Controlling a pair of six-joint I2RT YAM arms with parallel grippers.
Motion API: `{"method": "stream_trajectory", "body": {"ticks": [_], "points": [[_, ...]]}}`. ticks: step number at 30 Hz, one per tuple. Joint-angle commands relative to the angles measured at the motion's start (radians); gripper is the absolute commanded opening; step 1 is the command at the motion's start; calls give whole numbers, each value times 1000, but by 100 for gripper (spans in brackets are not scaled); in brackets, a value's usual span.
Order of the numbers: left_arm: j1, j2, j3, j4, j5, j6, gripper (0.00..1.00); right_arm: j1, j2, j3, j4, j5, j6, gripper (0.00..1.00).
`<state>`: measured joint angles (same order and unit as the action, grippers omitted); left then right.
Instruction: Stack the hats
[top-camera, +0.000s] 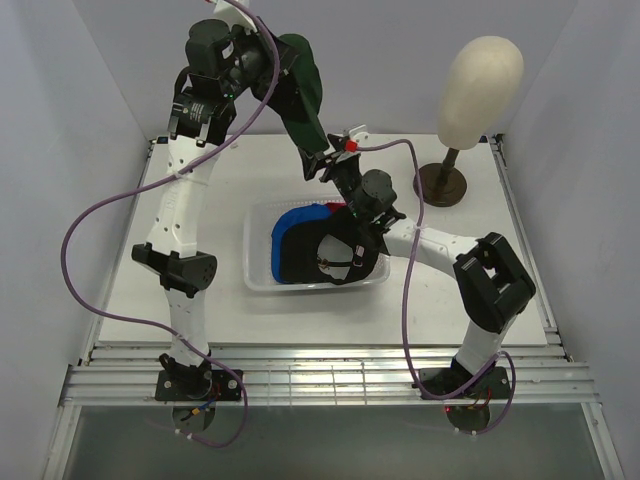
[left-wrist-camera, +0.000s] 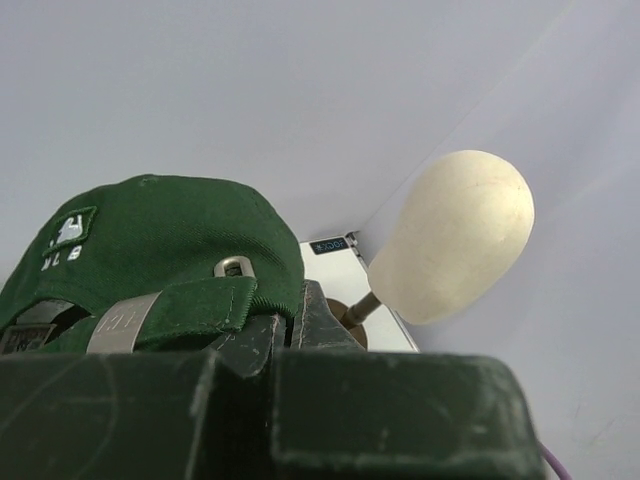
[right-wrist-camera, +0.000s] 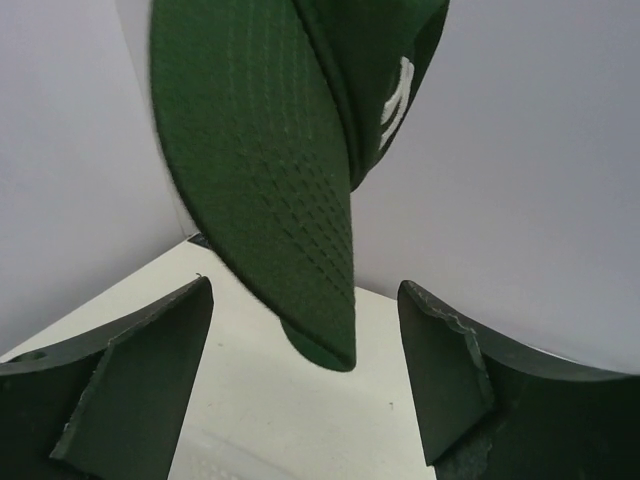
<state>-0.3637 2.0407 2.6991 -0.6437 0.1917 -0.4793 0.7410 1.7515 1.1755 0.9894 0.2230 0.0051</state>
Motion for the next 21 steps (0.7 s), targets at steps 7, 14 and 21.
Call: {"method": "stream_trajectory", "body": {"ticks": [7,14,21], "points": [[-4,-65,42,42,32,-8,0,-38,25,64,25,-10,35,70],[-7,-66,33,38,58,-24,0,-72,69,127,46,-108,88,59],[-7,-56,39,35,58,-24,0,-72,89,159,58,-158,98,35]]}}
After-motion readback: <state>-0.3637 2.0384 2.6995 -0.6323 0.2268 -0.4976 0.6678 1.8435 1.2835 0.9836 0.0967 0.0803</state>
